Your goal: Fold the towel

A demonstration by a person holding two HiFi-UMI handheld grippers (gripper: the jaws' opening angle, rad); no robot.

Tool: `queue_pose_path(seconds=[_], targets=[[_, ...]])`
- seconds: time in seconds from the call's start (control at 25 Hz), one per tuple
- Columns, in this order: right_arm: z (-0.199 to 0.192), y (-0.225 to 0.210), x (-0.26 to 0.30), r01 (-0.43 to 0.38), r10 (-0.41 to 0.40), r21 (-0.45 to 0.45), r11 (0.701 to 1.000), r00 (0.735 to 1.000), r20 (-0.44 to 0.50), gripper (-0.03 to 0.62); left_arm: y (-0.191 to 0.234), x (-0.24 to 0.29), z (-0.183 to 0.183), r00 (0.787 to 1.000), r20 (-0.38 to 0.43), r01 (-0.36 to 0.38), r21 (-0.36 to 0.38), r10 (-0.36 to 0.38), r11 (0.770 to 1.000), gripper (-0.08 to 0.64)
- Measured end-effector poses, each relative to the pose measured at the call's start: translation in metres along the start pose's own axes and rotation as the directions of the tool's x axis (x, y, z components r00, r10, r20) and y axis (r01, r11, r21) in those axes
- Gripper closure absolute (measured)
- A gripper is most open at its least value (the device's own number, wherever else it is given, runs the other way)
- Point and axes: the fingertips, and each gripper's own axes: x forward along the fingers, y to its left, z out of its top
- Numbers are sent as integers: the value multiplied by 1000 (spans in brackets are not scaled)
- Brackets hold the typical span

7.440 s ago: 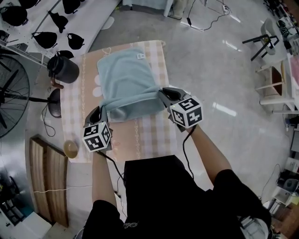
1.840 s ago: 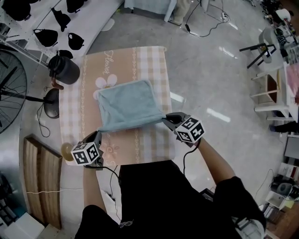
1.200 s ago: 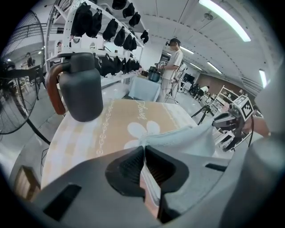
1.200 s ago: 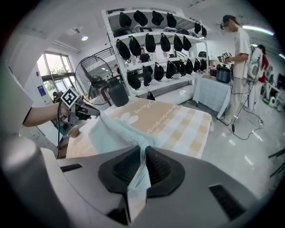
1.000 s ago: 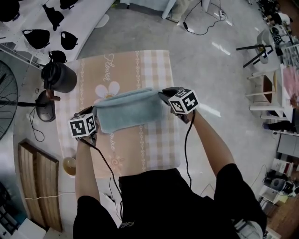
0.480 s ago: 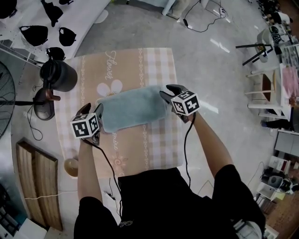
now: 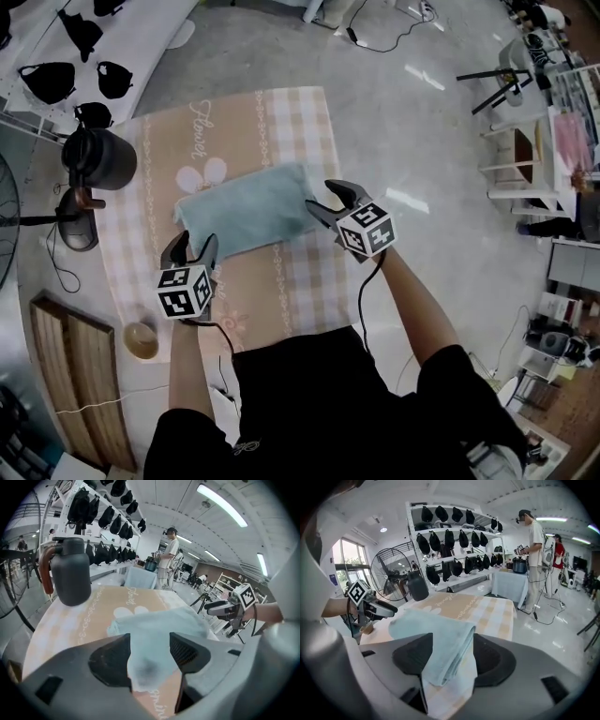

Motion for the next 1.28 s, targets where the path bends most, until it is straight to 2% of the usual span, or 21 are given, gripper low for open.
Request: queue_pose_path(seconds=[0.16,0.28,0.68,0.84,1.0,1.12,1.28], targets=[[-12,8,-26,-20,20,-5,1000,999,33,344,-54,-3,-8,998,11,55,5,-55,998,318],[-21,9,-50,-40,41,-13,999,997,72,344,-94,-4,-15,998,11,67,17,-68,998,318],[-75,-19,-182,-74,76,-18,997,972,224,344,-255,-14,-42,998,49,32,50,-34,998,318],[-93,-34,-237,-74,84,-47,996,956,281,344,-317,-16,-51,996,84,27,46,-31,999,318],[-116,-54,-289,-87,97,-47,995,949,300,344,-375,-17,-64,994,106,5,20,-8,1000,318],[-126,-65,-315,-101,117,-68,993,946,302,344,-401,-23,-64,991,132,-22,13,20,1000,318],[-124,-74,-326,-112,139,-106,988,943,302,344,-414,-29,-64,989,139,-48,2,47,999,318]])
